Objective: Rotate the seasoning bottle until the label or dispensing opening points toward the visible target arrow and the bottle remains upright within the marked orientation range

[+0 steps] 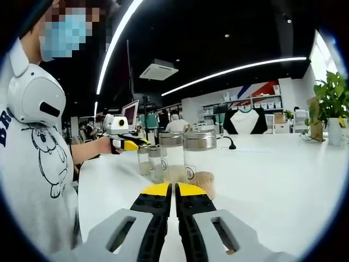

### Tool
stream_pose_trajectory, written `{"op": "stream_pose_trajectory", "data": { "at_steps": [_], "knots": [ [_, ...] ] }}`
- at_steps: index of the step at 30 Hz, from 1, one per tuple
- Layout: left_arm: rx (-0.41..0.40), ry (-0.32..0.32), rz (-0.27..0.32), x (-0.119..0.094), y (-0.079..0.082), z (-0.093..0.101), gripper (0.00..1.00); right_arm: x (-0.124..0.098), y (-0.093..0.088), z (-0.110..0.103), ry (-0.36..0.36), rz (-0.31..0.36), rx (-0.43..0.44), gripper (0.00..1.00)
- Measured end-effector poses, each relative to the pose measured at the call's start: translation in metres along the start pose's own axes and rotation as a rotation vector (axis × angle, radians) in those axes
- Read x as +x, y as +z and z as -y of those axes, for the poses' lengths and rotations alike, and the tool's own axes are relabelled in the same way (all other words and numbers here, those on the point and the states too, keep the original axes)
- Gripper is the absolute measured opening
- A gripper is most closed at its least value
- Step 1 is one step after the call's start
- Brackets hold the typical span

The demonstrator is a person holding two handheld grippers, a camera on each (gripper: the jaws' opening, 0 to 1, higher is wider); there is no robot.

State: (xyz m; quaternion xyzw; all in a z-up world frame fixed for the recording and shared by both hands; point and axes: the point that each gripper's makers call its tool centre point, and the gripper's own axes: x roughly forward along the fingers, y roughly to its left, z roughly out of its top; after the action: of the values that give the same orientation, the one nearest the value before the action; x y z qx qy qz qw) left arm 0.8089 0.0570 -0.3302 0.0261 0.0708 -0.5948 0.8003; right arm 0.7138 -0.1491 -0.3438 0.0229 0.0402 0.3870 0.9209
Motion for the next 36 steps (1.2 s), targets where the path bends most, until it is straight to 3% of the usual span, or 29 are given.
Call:
{"op": "stream_pose_trajectory", "data": {
  "at_steps": [27, 36],
  "knots": [
    [-0.017, 0.165, 0.026, -0.0043, -0.0003, 0.0051, 0.31, 0.0012, 0.0027, 0.0054, -0.024, 0.017, 0.011, 0.0],
    [-0.023, 0.305, 0.051, -0.0023, -0.0002, 0.005, 0.31, 0.0037, 0.0038, 0.006, -0.043, 0.016, 0.006, 0.0]
  ]
}}
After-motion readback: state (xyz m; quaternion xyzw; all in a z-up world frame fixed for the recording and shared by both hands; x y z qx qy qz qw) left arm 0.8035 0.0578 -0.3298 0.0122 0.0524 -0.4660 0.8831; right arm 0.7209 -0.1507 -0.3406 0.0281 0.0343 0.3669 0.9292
